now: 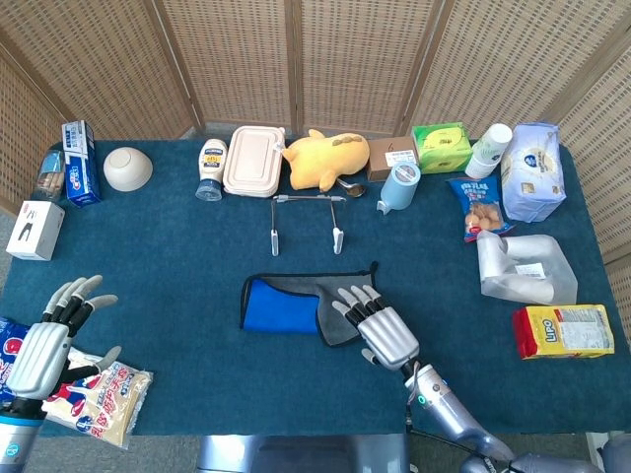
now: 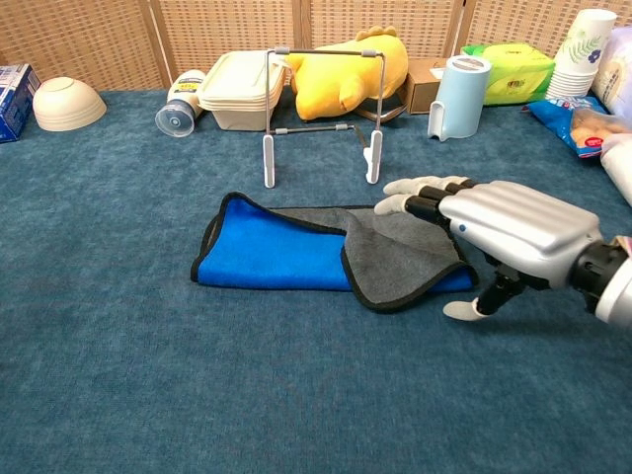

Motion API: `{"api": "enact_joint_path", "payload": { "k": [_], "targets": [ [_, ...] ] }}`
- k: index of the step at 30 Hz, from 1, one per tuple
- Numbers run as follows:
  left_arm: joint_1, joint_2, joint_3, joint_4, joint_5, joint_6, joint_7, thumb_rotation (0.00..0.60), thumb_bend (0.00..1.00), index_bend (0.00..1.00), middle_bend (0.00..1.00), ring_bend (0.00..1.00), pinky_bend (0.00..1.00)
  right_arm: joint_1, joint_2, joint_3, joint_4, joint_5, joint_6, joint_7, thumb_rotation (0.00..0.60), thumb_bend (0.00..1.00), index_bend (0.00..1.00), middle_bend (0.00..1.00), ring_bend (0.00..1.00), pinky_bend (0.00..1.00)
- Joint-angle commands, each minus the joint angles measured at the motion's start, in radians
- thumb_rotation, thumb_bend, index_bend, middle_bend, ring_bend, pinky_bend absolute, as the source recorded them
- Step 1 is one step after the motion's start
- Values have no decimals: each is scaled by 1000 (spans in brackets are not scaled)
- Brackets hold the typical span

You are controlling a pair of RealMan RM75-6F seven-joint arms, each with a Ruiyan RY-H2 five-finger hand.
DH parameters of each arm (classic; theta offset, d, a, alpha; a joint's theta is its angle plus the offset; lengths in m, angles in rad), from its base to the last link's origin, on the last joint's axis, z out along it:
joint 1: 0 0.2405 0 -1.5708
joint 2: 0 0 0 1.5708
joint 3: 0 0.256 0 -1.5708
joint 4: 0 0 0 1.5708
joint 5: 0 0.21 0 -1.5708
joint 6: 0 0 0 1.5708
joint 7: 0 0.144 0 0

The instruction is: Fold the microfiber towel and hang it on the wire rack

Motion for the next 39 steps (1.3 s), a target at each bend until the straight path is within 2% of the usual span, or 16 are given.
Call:
{"api": "enact_joint_path", "payload": {
  "k": [1, 11, 22, 25, 29, 33, 39],
  "targets": [
    [1, -1, -2, -2, -2, -3, 1, 600, 339, 235, 94, 0, 0, 17, -33, -5, 62, -37, 22, 25, 600, 177, 90, 30, 0, 0],
    [6, -2, -5, -5, -3, -12, -5, 600, 340, 234, 94, 0, 0, 47, -90, -8, 166, -72, 42, 62, 600, 178, 88, 28, 0, 0],
    [13, -8, -16, 6, -10, -10, -18, 600, 339, 235, 94, 0, 0, 78, -140, 4, 214, -71, 45, 87, 600, 180, 106, 27, 0, 0],
    [16, -9, -18, 8, -12, -7, -20, 600, 340, 235, 94, 0, 0, 81, -154, 7, 220, -68, 50, 97, 600, 204, 147, 30, 0, 0],
    [20, -9, -18, 11, -15, -7, -26, 600, 339, 235, 94, 0, 0, 88, -173, 12, 233, -68, 61, 110, 600, 278, 263, 33, 0, 0],
    [24, -8, -19, 13, -14, -5, -30, 600, 339, 235, 93, 0, 0, 96, -190, 18, 244, -67, 66, 117, 600, 310, 338, 38, 0, 0],
    [31, -2, -19, 15, -18, -2, -38, 600, 339, 234, 90, 0, 0, 96, -204, 19, 261, -57, 75, 134, 600, 404, 384, 47, 0, 0]
  ]
}}
